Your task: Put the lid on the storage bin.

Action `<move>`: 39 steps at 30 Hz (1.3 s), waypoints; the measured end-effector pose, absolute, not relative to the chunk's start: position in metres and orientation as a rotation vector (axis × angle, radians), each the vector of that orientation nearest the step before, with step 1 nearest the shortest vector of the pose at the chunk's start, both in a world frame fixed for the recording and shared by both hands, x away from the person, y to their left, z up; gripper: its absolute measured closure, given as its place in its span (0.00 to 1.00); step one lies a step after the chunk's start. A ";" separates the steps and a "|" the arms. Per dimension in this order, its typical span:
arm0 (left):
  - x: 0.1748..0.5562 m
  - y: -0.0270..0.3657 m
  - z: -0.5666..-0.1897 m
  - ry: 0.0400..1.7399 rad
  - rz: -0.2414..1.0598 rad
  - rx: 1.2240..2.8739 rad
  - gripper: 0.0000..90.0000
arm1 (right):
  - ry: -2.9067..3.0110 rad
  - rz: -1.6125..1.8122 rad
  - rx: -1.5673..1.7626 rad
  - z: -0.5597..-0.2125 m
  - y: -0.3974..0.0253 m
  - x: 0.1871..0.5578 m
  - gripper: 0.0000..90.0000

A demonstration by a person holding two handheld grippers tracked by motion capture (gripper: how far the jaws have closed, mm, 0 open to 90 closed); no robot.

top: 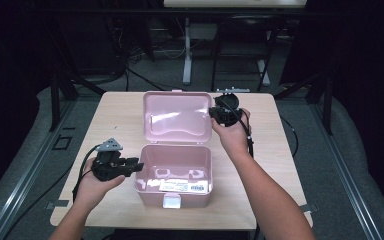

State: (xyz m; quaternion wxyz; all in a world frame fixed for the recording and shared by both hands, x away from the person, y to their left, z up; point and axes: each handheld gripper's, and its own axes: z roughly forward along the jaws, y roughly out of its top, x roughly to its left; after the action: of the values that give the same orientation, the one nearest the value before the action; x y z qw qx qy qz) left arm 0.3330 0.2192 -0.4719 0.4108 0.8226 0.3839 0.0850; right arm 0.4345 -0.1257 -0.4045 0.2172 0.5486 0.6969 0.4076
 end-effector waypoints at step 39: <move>0.426 0.204 -0.407 1.043 0.469 1.858 0.71 | 1.923 1.184 1.440 -0.399 -0.127 0.416 0.97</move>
State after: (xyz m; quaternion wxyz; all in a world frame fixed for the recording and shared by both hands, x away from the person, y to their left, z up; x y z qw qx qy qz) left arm 0.4259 0.2045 -0.4074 0.4615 0.7554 0.4242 0.1909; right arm 0.4163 -0.1272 -0.3994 0.2295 0.5234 0.6987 0.4303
